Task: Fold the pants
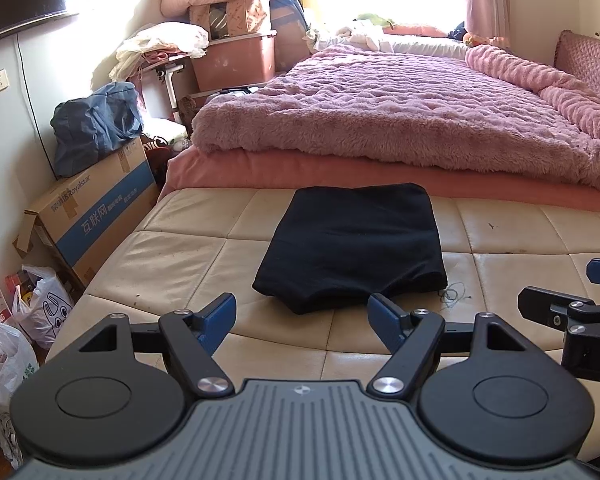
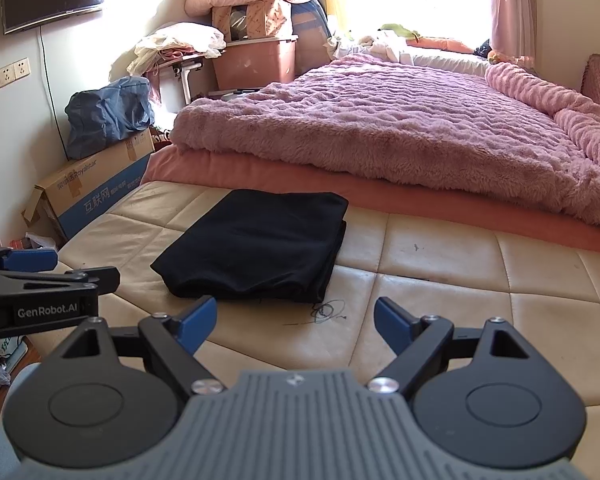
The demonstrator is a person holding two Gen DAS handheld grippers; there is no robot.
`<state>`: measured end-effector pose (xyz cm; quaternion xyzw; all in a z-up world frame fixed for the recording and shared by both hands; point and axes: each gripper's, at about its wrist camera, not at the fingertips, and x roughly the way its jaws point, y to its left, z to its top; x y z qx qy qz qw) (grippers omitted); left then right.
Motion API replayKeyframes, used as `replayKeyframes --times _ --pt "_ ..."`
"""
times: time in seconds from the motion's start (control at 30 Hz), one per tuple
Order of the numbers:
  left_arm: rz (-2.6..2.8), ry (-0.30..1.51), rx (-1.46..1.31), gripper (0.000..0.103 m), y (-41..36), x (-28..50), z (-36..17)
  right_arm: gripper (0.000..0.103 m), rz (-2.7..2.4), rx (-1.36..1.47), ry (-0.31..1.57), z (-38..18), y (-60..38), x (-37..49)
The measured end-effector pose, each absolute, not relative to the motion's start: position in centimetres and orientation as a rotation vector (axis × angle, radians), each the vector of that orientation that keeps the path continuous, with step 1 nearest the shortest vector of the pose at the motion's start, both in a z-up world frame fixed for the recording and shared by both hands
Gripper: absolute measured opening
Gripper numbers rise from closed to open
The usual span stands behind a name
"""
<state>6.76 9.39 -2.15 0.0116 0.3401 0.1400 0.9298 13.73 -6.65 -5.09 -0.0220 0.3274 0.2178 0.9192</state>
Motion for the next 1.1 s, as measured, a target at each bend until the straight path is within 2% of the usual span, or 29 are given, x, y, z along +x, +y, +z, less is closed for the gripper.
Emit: replayKeyframes --times 1.1 --pt "0.243 0.656 0.035 0.088 8.97 6.88 -1.81 0.082 0.442 -0.024 0.701 -5.3 -6.75 14.27"
